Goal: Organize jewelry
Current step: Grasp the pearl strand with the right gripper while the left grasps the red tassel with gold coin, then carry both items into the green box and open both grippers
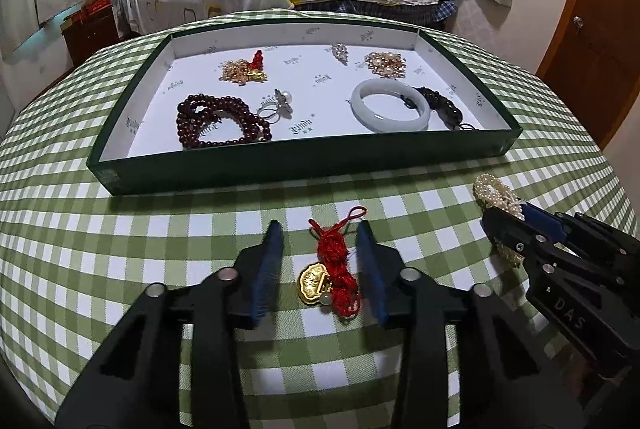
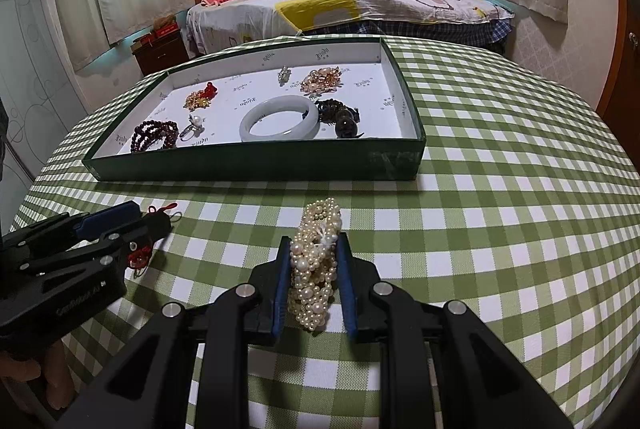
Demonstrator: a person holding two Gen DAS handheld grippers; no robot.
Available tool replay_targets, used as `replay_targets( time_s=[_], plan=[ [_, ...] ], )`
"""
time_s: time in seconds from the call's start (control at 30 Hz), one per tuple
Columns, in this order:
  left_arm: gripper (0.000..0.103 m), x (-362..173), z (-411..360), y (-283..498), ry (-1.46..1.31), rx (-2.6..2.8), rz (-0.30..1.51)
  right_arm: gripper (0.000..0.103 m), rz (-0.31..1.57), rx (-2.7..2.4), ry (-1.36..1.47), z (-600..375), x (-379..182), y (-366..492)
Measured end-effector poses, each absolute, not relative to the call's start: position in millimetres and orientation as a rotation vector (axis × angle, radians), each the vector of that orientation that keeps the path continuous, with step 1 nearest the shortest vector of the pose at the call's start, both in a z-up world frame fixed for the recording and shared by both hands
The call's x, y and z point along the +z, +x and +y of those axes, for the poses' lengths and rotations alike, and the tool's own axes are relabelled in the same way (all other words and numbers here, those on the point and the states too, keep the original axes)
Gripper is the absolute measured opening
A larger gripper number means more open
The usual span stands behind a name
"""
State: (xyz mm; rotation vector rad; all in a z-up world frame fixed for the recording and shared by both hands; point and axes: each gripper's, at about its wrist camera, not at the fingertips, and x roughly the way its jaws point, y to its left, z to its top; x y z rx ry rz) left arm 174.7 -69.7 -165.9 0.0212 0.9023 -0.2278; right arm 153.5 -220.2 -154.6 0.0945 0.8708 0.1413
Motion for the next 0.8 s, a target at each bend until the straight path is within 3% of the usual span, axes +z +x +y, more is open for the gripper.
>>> replay_targets(
  time_s=[0.07,0.17,0.8],
  plan=[
    [0.021,-166.6,-70.2,175.8,0.026,-0.231,0.903,0.023,0.871,0.141,0.094,-220.2,-154.6,153.4],
    [0.013,-166.9,-71.5,175.6,0.031,-0.239,0.904,0.023,0.870,0.141,0.094,-220.1,-154.6,153.3],
    [0.010,-159.2,-67.4,167.0,0.034,-0.242,0.866,0.022,0.849,0.143,0.094,-217.3,-152.9,146.9]
  ],
)
